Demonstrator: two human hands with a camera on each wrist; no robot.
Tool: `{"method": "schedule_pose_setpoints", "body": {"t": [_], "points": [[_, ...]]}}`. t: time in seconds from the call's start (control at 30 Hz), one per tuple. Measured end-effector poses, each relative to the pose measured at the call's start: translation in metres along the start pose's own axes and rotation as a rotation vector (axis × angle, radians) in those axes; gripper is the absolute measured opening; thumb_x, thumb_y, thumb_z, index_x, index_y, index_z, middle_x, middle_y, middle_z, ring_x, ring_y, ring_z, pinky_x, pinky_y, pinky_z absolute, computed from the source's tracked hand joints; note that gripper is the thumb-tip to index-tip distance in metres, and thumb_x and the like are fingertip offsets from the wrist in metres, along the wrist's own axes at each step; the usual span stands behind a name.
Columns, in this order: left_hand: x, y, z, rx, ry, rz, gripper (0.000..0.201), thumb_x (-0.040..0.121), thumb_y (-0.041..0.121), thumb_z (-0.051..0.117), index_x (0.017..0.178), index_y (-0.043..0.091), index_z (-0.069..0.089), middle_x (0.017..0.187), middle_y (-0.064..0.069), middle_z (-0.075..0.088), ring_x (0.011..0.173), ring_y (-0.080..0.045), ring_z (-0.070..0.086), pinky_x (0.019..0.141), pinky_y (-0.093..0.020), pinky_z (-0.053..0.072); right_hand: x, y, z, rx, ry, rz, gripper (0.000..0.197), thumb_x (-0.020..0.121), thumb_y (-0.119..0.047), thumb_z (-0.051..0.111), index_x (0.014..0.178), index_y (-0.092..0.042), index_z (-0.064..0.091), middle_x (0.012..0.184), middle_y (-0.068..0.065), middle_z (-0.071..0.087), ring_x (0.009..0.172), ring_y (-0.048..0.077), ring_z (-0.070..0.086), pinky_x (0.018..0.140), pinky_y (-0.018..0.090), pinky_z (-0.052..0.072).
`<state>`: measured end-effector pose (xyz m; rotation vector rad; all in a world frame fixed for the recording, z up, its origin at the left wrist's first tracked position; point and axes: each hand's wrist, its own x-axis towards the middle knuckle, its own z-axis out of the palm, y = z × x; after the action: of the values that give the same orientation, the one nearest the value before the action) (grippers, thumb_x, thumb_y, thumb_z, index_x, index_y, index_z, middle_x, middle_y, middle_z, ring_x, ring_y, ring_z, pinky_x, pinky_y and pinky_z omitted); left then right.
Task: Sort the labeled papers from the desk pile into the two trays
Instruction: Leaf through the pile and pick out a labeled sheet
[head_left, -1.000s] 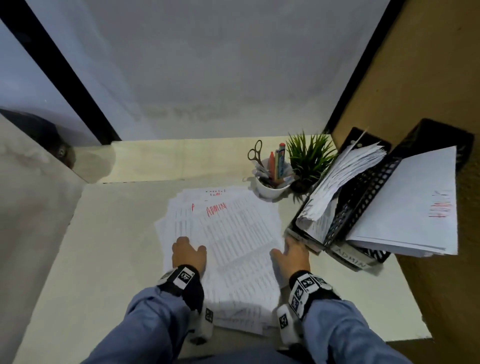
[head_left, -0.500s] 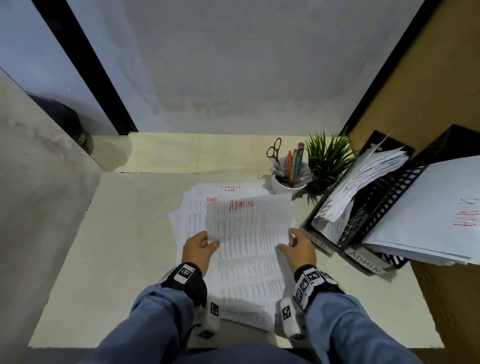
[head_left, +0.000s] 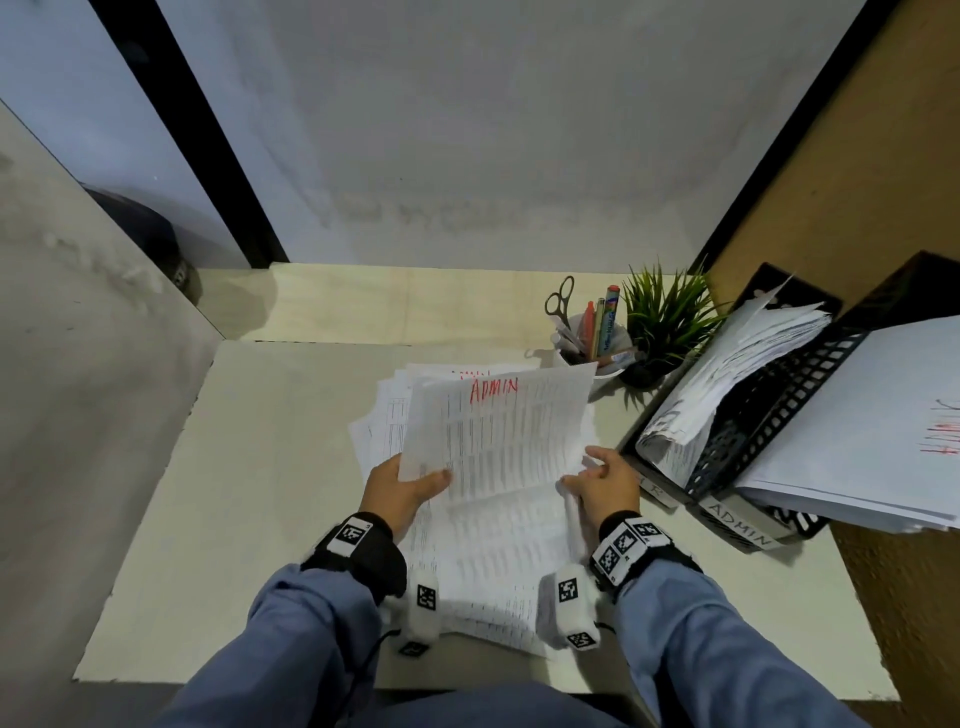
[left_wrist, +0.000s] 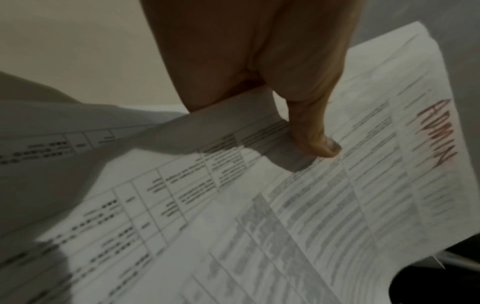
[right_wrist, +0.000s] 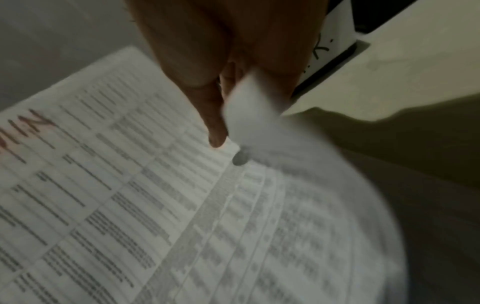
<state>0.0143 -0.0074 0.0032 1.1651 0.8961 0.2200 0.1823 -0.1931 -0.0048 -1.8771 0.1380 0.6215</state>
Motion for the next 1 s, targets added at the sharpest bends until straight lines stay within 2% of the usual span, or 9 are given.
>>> {"method": "schedule_pose_setpoints", "body": {"t": [0.13,0.23,0.37,0.43,0.6,0.7,0.8,0.9,1.0], "points": [[0.005,0.001,-0.009,0.058,0.158,0.083,0.015,0.082,0.009,0.071,0.095,0.014,0.067,0.096,-0.004,0.071,0.091,-0.021,0.067,0.089,-0.037,0.051,0.0,0.009,-0.009,-0.047,-0.053,0.026,0.033,0.077,0.014,0.064,0.107,0.002,0.065,0.105,0.017,0.064,0.099,0.025,0.057,0.095,0.034,0.045],[0.011,0.003,-0.017,0.157,0.219,0.139,0.011,0.088,0.009,0.064,0.085,0.019,0.066,0.089,0.004,0.069,0.086,-0.018,0.065,0.087,-0.033,0.049,-0.004,0.011,-0.019,0.027,0.001,0.062,0.028,0.078,0.016,0.055,0.064,-0.007,0.064,0.075,0.009,0.06,0.082,0.024,0.053,0.075,0.025,0.047],[0.019,0.006,-0.024,0.116,0.24,0.117,0.017,0.09,0.003,0.059,0.093,0.018,0.067,0.097,-0.003,0.069,0.097,-0.027,0.064,0.093,-0.039,0.049,-0.017,0.011,-0.033,0.096,0.025,0.054,0.032,0.079,0.022,0.038,0.065,-0.001,0.055,0.065,0.005,0.047,0.061,0.016,0.041,0.041,0.004,0.036],[0.023,0.006,-0.025,0.104,0.242,0.092,0.022,0.089,0.003,0.057,0.105,0.014,0.067,0.104,-0.009,0.069,0.099,-0.029,0.065,0.095,-0.043,0.049,-0.016,0.014,-0.036,0.088,0.034,0.069,0.028,0.08,0.021,0.039,0.073,0.001,0.057,0.067,0.005,0.048,0.061,0.017,0.041,0.043,0.006,0.037],[0.017,0.013,-0.011,0.065,0.191,0.012,0.034,0.083,-0.01,0.051,0.088,0.018,0.07,0.094,-0.007,0.066,0.091,-0.025,0.06,0.093,-0.039,0.046,-0.009,0.029,-0.029,0.065,0.001,0.116,0.038,0.075,0.016,0.049,0.057,-0.014,0.063,0.075,0.013,0.061,0.081,0.029,0.058,0.075,0.035,0.047],[0.005,0.018,0.002,0.09,0.149,-0.004,0.034,0.078,-0.017,0.046,0.084,0.007,0.069,0.086,-0.007,0.068,0.085,-0.024,0.061,0.084,-0.032,0.05,-0.025,0.012,-0.024,0.119,-0.099,0.11,0.033,0.075,0.023,0.05,0.085,-0.006,0.06,0.081,0.01,0.06,0.082,0.027,0.057,0.067,0.031,0.049],[-0.004,0.016,0.01,0.097,0.116,-0.036,0.037,0.081,-0.014,0.043,0.068,0.01,0.068,0.072,-0.004,0.068,0.077,-0.024,0.06,0.069,-0.025,0.047,-0.035,0.009,-0.016,0.317,-0.255,0.11,0.05,0.072,0.029,0.046,0.108,-0.005,0.054,0.097,0.014,0.064,0.09,0.028,0.063,0.076,0.038,0.055],[-0.011,0.015,0.017,0.034,0.042,-0.078,0.026,0.073,-0.017,0.05,0.065,0.0,0.068,0.089,-0.005,0.072,0.09,-0.024,0.062,0.071,-0.025,0.048,-0.032,0.008,-0.007,0.325,-0.168,0.176,0.025,0.079,0.019,0.04,0.074,-0.002,0.055,0.069,0.013,0.055,0.06,0.019,0.055,0.051,0.025,0.049],[-0.008,0.008,0.015,0.083,0.114,-0.066,0.039,0.072,-0.023,0.043,0.051,0.002,0.064,0.109,-0.007,0.065,0.105,-0.024,0.056,0.084,-0.03,0.045,-0.029,0.008,-0.007,0.399,-0.127,0.174,0.027,0.07,0.014,0.04,0.054,-0.002,0.055,0.05,0.008,0.049,0.047,0.017,0.044,0.045,0.022,0.04]]}}
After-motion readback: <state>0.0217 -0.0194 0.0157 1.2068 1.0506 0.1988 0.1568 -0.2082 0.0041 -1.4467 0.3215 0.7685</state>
